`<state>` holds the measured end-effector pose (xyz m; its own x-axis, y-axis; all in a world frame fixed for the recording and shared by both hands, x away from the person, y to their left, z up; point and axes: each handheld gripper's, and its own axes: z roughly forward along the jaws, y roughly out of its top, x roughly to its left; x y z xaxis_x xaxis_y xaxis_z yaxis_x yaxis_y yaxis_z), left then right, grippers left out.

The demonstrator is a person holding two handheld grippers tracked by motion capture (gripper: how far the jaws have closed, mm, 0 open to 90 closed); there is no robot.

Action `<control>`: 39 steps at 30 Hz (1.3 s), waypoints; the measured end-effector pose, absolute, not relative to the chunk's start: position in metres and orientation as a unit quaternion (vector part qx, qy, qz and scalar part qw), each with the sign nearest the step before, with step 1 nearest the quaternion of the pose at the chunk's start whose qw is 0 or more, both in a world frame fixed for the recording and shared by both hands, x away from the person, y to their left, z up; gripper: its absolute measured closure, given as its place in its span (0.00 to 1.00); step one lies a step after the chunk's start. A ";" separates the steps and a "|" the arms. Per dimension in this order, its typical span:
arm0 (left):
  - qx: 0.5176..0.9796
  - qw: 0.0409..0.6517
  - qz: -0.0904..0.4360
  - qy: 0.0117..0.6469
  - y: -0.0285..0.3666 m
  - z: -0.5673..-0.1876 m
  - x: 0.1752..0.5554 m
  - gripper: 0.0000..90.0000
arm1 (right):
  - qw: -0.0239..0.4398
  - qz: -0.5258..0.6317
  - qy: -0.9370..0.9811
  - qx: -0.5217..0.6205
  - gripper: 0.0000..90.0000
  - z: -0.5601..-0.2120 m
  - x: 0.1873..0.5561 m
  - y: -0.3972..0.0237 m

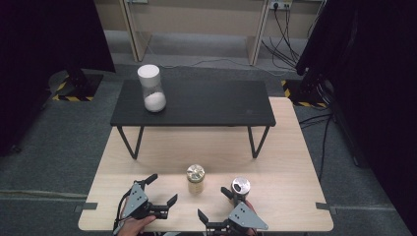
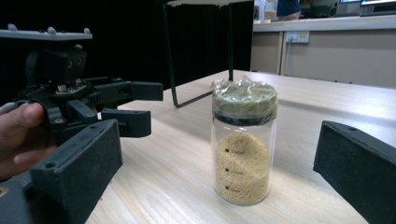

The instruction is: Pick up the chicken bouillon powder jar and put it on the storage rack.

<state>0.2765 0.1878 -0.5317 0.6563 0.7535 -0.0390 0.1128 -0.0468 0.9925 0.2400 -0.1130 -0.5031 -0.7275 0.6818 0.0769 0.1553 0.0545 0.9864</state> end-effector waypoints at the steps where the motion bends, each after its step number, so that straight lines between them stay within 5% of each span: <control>1: 0.674 0.611 0.262 0.321 0.188 -0.532 0.277 0.00 | 0.213 0.617 0.695 0.302 0.02 -0.504 0.241 -0.112; 39: 0.674 0.612 0.261 0.322 0.188 -0.531 0.276 0.00 | 0.209 0.598 0.708 0.311 0.02 -0.516 0.262 -0.078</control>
<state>0.2763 0.1884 -0.5309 0.6572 0.7526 -0.0424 0.1137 -0.0433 0.9926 0.2616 -0.0780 -0.5159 -0.7193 0.6905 0.0765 0.1908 0.0905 0.9774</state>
